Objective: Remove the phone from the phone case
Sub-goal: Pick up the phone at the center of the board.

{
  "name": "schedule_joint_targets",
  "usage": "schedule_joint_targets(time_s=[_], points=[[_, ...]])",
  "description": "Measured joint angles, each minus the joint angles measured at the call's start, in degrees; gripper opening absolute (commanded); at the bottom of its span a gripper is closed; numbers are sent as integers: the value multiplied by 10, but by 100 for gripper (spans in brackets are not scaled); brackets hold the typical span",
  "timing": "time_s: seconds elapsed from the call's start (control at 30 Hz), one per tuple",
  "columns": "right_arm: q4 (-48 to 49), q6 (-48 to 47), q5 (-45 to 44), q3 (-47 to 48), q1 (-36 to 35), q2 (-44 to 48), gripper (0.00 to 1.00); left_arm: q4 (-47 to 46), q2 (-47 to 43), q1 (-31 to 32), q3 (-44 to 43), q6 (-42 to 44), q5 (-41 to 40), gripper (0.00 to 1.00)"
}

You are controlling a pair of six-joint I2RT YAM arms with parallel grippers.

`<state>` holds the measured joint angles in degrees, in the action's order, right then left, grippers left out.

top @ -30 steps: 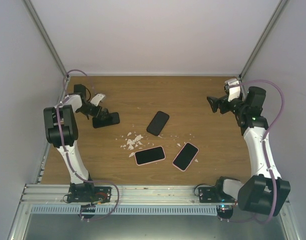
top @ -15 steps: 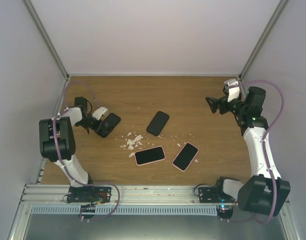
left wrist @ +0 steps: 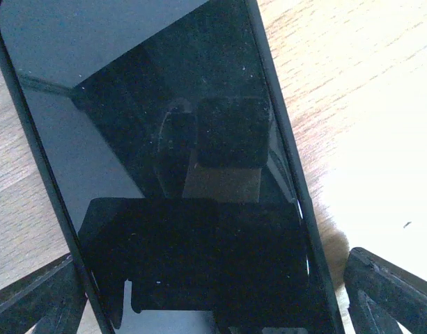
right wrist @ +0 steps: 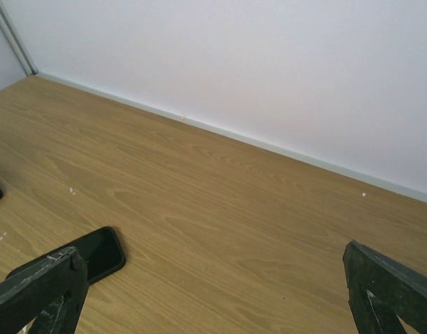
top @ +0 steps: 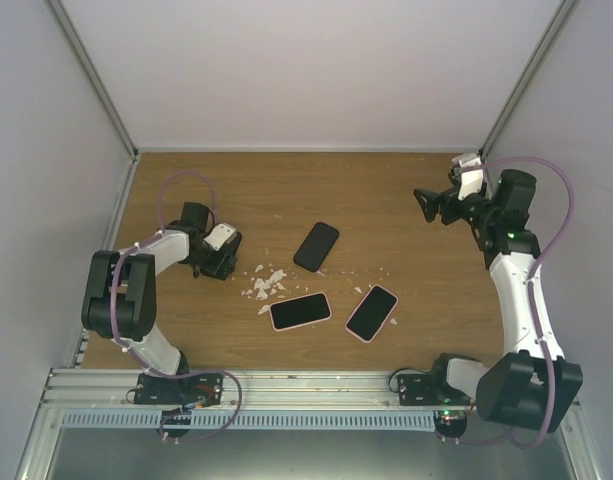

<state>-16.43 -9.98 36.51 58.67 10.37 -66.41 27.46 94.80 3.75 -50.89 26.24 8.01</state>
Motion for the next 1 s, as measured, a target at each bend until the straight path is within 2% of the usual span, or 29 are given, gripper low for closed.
schedule_joint_targets(time_s=[0.13,0.57,0.77,0.93,1.0], points=[[1,11,-5,7,0,0,100,1,6,16,-8,-37,-20,97],[4,55,-35,34,0,-6,100,-1,54,28,-61,-122,-48,80],[4,79,-69,72,0,-13,100,-23,54,31,-58,-135,-69,66],[3,94,-55,101,0,-19,100,-50,47,32,-45,-139,-83,50],[3,107,-48,102,0,-19,100,-59,42,33,-38,-141,-88,47]])
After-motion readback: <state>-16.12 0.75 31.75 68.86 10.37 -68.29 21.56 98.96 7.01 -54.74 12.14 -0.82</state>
